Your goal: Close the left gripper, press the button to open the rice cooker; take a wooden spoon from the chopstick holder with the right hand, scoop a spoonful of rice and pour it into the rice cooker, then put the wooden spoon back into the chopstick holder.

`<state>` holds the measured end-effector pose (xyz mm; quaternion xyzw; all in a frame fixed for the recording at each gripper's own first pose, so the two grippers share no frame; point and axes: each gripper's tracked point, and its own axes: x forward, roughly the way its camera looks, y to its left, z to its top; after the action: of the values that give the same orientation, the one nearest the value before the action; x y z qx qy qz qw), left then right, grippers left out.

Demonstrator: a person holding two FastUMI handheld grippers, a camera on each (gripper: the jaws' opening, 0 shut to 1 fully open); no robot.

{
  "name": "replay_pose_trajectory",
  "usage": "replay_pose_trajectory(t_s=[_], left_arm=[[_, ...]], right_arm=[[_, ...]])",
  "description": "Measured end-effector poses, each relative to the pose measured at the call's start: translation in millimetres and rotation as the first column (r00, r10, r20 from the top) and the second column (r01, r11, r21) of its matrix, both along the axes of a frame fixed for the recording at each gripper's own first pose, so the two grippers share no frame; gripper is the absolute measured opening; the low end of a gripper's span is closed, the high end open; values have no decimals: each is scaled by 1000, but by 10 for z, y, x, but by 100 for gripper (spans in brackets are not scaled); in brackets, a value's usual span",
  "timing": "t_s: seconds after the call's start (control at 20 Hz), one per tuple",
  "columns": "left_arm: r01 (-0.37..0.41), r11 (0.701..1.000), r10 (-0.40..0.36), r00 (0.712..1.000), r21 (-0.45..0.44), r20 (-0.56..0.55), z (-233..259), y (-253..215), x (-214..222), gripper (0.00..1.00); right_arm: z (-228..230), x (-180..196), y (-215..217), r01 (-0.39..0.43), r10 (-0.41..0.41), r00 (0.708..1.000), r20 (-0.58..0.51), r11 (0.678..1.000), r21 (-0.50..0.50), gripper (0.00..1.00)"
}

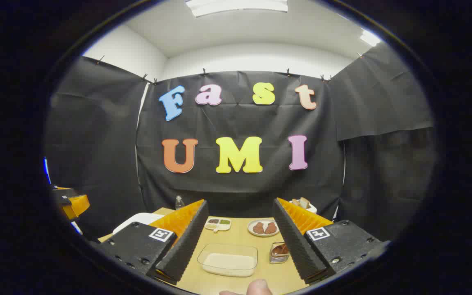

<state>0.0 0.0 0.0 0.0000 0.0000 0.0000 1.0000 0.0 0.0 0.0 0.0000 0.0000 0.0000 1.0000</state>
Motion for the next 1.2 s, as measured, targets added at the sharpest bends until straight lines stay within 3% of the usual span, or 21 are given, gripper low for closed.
replay_pose_trajectory(t_s=[0.65, 0.7, 1.2], left_arm=[[28, 1000, -28, 999, 5, -29, -51, -78, 44, 96], [31, 1000, -31, 999, 4, -31, -52, -93, 62, 96], [76, 997, -76, 995, -3, -64, -185, -264, 216, 96]], right_arm=[[11, 57, 78, -32, 32, 999, 5, 999, -8, 100], [5, 64, 75, -32, 32, 999, 4, 999, -9, 96], [-21, 194, -101, -8, 8, 1000, -11, 1000, -5, 100]])
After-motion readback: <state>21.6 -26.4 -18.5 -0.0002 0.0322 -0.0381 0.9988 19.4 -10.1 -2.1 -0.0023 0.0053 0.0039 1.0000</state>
